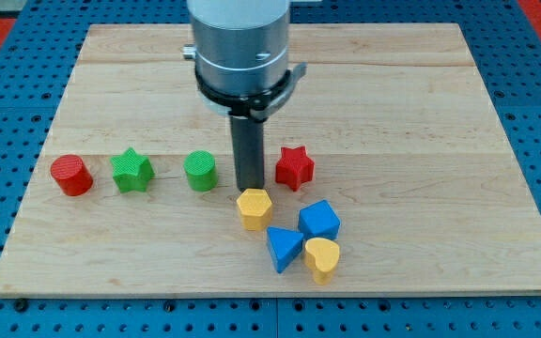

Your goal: Move the yellow hexagon towards the right of red star

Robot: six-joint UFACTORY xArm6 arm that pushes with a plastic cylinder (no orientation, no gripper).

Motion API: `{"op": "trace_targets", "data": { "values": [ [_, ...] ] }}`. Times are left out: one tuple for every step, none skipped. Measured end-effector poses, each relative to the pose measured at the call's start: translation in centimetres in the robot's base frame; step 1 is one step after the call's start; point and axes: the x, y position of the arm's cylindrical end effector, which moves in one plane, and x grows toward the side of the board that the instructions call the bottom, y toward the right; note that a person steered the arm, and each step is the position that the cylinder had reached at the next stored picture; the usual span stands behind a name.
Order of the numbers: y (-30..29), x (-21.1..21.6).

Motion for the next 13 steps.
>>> {"op": "trace_targets", "data": {
  "values": [
    [-1.6,0.0],
    [-3.9,3.1],
    [-4.8,3.6],
    [-0.9,4.0],
    [4.7,4.0],
    [10.2,4.0],
    [14.9,3.5],
    [15.7,2.1],
    [17.1,2.1],
    [19.1,1.8],
    [19.0,1.9],
    [19.0,1.9],
    [19.9,1.8]
  ]
}}
